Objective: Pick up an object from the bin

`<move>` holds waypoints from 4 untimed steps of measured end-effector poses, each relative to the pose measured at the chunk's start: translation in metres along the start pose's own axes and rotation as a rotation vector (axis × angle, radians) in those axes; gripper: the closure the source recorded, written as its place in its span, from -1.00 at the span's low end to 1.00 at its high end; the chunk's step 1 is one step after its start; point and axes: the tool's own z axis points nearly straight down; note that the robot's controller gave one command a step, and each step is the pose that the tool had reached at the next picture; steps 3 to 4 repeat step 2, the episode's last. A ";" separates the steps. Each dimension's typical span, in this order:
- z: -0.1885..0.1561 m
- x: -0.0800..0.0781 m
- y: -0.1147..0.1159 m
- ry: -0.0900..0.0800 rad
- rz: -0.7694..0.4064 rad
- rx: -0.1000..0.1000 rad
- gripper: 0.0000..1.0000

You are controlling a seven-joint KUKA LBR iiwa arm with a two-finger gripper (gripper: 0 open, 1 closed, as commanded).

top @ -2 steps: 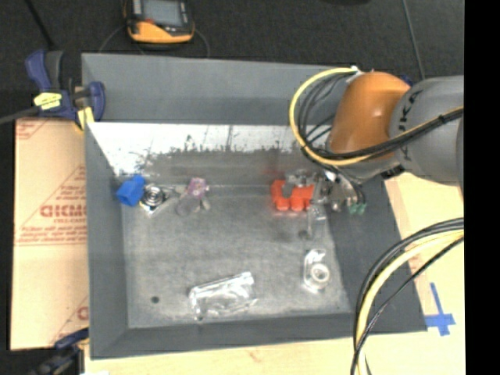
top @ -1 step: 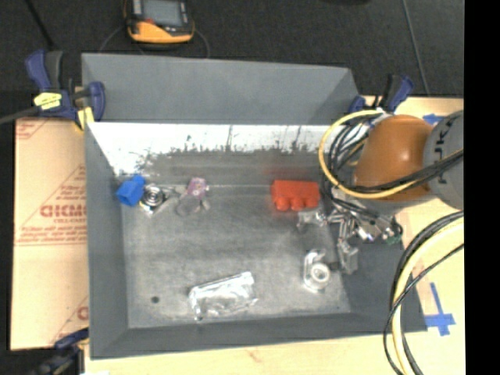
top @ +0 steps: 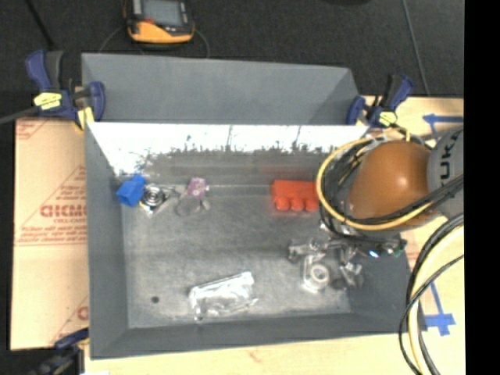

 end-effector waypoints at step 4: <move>-0.227 0.001 0.017 -0.004 0.087 0.007 1.00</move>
Offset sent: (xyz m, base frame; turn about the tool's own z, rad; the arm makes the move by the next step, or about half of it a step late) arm 0.0000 0.0000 0.0000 0.0000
